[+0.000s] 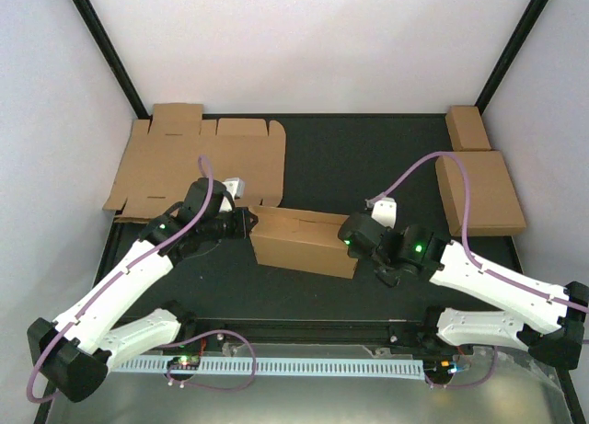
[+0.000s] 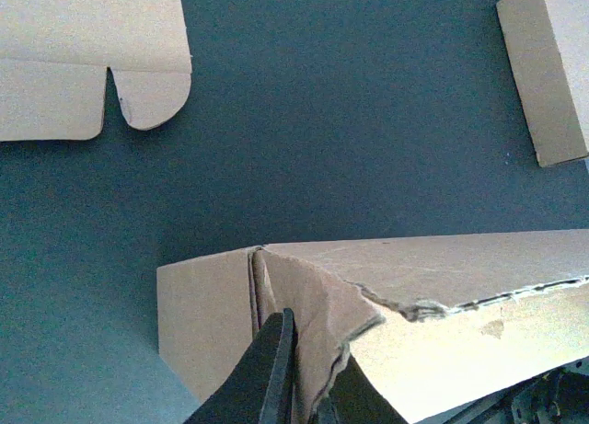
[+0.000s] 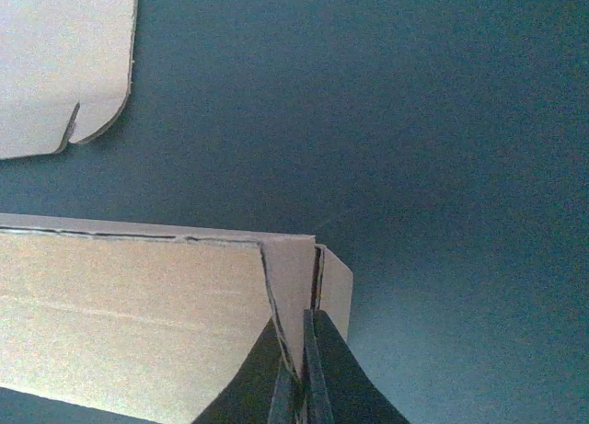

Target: Fold the paper box

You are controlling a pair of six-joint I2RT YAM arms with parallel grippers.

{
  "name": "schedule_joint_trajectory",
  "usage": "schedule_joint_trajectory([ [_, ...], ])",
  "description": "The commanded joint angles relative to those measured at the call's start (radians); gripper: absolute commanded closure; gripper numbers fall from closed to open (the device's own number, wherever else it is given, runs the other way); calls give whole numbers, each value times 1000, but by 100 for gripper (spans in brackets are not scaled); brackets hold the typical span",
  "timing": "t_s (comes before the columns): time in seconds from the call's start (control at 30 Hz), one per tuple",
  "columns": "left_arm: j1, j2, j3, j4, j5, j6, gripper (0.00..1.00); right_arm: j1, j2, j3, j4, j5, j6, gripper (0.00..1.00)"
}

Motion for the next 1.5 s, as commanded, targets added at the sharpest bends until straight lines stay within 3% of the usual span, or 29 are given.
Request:
schedule_joint_trajectory([
  [0.0,-2,-10,4,-45,-20,2,95,2,-6,6,-81,46,-3,98],
  [1.0,-2,-6,6,-41,-9,0,94,2,39,14,-26,-26,36,98],
  [1.47,-3,-2,-2,-36,-7,2,94,7,18,-67,-54,-17,70,98],
])
